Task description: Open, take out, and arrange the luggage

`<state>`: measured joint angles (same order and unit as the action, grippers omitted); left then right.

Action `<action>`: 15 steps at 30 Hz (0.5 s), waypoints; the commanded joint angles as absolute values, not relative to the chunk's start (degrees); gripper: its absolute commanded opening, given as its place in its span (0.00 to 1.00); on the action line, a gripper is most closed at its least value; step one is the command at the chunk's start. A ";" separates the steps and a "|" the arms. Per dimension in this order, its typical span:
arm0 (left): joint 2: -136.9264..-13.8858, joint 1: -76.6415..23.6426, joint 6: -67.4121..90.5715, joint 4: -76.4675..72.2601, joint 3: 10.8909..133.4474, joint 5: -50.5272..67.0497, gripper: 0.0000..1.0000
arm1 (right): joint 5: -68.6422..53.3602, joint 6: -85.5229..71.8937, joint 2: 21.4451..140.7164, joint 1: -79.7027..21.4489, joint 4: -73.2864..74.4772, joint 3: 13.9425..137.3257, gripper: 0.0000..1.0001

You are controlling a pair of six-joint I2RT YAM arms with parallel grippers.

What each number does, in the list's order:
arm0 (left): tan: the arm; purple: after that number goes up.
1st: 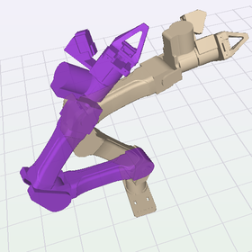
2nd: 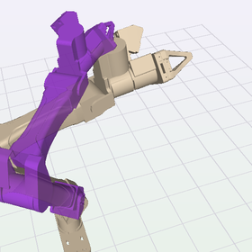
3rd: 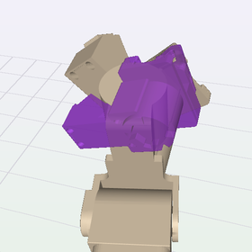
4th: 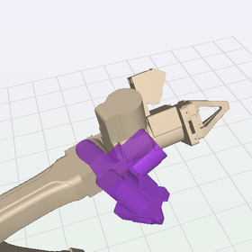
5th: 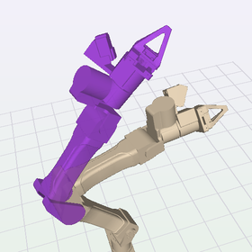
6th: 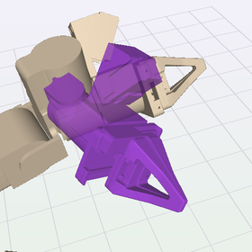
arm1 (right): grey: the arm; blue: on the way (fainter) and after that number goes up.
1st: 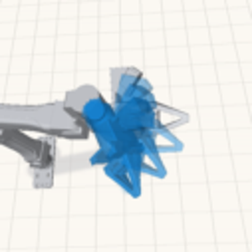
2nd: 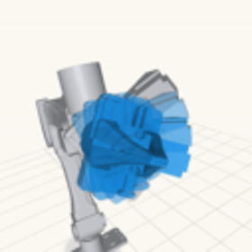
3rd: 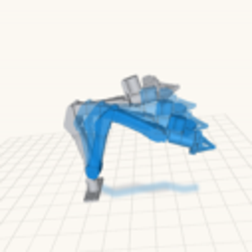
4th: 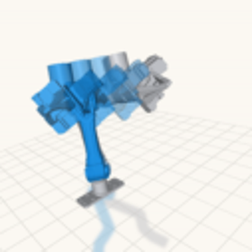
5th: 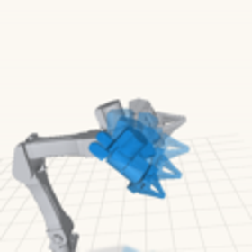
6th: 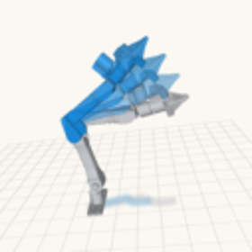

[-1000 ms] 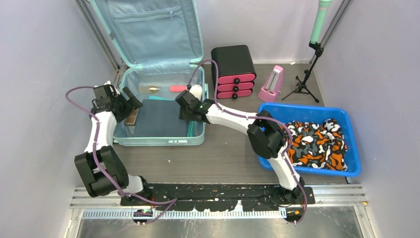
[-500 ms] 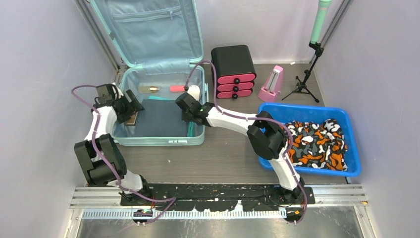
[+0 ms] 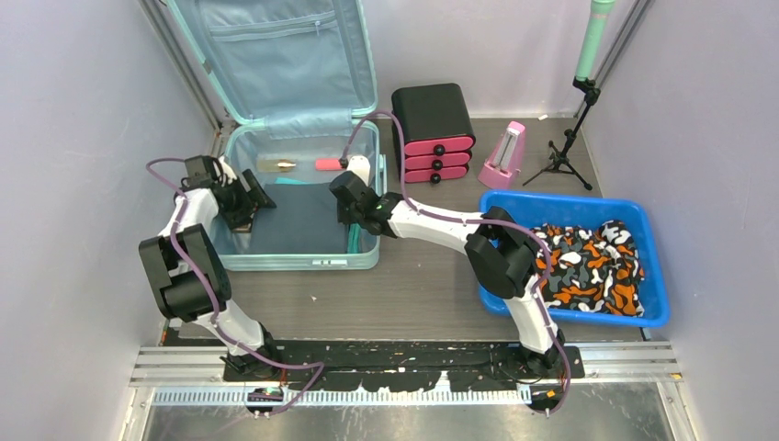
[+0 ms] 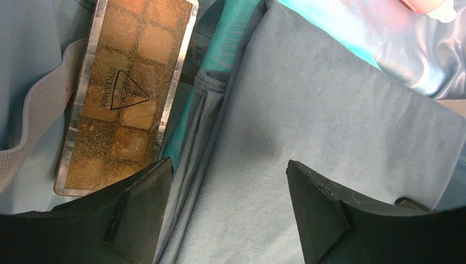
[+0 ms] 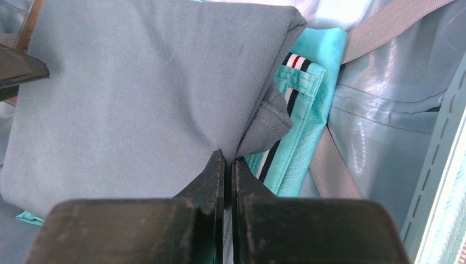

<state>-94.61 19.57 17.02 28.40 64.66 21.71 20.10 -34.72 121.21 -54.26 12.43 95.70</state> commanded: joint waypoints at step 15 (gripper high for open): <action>-91.86 19.95 16.27 27.11 66.80 26.85 0.51 | 22.77 -32.93 116.36 -53.57 6.80 92.90 0.00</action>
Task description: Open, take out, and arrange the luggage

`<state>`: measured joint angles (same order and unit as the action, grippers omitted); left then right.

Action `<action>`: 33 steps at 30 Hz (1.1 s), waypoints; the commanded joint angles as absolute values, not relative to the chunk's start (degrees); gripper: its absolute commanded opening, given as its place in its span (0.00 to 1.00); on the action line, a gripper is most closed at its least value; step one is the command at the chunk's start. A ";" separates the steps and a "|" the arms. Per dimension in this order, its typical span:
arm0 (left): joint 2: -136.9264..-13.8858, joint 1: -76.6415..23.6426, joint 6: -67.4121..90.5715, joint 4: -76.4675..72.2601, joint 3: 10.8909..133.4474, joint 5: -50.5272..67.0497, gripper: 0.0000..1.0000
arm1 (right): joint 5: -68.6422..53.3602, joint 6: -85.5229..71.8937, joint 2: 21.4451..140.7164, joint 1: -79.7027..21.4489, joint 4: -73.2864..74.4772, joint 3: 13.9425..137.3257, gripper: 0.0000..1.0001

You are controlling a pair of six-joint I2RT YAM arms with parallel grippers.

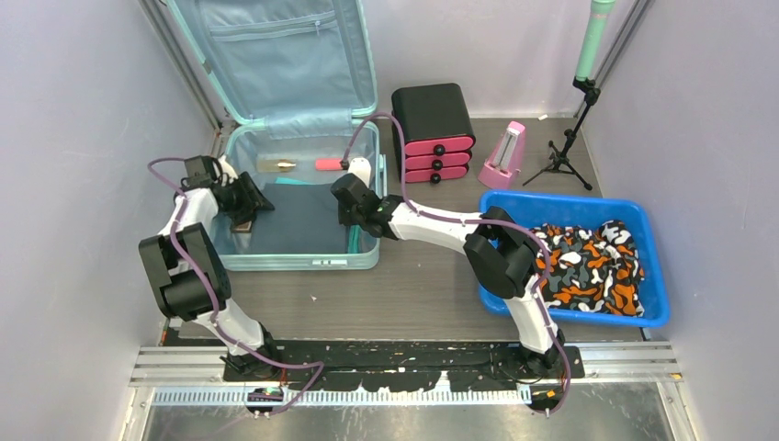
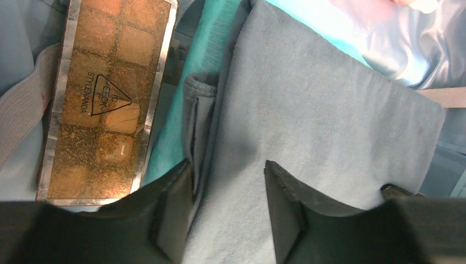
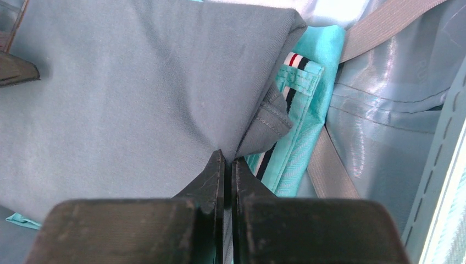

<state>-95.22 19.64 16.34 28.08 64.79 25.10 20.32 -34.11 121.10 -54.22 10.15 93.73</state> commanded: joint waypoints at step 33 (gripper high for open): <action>-80.67 12.31 20.57 35.81 76.00 16.19 0.00 | 17.92 -28.13 109.56 -52.25 2.36 91.97 0.00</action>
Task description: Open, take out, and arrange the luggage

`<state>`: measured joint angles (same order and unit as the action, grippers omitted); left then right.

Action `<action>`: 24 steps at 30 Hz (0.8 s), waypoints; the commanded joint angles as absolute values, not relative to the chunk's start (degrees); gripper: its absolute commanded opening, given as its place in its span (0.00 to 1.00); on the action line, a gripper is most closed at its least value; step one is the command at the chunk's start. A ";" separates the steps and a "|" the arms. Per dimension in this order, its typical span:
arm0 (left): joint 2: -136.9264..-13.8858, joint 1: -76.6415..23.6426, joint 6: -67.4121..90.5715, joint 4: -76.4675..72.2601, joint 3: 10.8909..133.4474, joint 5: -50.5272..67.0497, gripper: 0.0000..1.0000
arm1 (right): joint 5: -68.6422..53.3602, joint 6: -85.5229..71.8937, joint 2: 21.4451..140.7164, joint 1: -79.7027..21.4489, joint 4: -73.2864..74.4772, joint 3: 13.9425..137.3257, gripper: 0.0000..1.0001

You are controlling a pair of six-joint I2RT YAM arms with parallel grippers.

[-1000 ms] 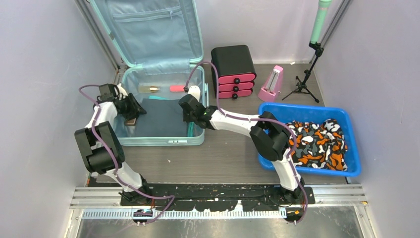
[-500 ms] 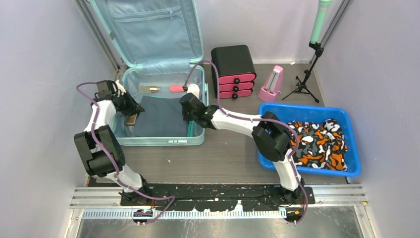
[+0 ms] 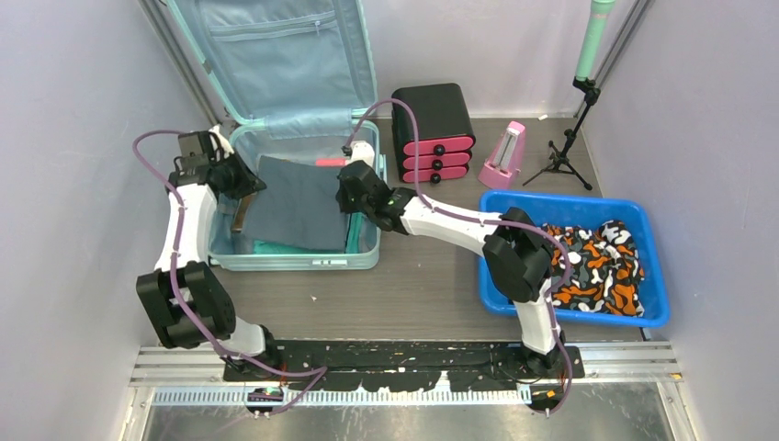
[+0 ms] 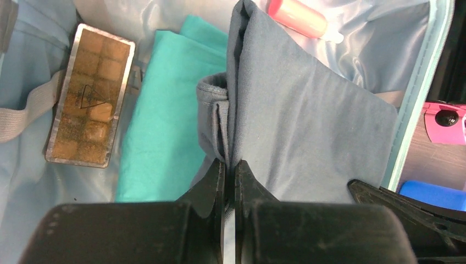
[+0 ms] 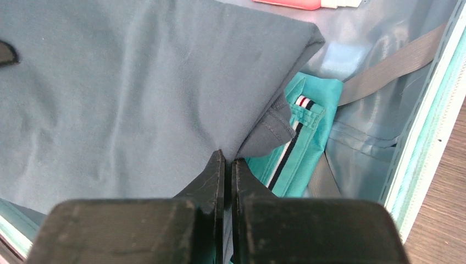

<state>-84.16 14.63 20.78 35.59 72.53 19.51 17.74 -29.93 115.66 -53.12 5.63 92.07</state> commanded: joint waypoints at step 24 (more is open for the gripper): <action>-70.30 -9.46 40.68 27.17 76.18 17.38 0.00 | 23.79 -24.96 83.29 -45.12 19.22 84.90 0.00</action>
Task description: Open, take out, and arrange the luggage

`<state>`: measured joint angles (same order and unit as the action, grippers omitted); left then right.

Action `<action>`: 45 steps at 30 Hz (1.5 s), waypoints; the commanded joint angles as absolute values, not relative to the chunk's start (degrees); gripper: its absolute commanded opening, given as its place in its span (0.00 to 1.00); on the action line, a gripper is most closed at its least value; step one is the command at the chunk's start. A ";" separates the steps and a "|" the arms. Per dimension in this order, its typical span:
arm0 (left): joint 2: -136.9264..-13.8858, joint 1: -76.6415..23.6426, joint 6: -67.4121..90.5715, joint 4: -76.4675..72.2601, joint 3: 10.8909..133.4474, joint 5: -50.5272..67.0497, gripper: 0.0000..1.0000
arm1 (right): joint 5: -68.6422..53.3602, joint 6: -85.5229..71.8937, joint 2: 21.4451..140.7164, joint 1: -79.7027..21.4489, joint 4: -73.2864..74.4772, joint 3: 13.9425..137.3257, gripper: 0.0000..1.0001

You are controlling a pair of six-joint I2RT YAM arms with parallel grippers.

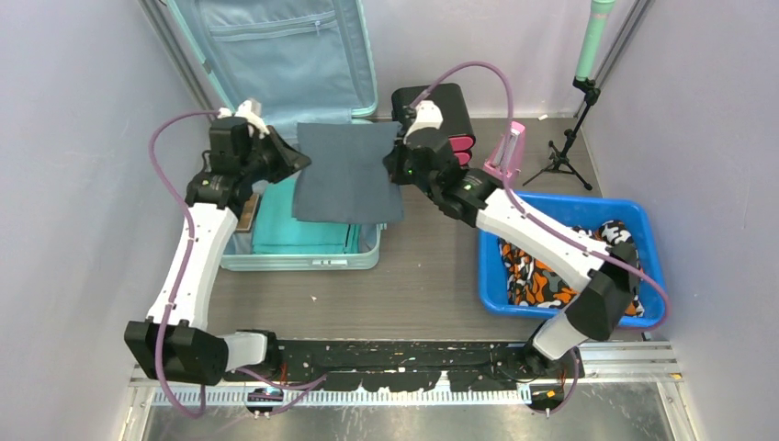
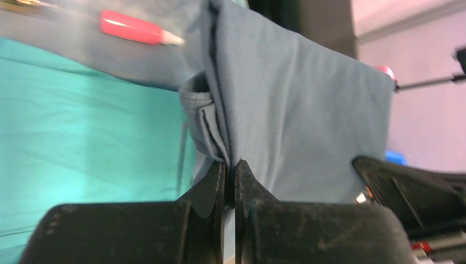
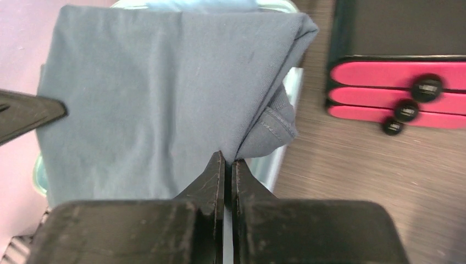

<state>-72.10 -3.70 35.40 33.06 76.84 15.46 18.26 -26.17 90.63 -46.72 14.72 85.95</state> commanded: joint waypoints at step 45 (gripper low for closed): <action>-120.93 -65.50 49.54 16.08 109.54 -9.40 0.00 | 52.24 -23.57 60.83 4.71 56.43 63.16 0.00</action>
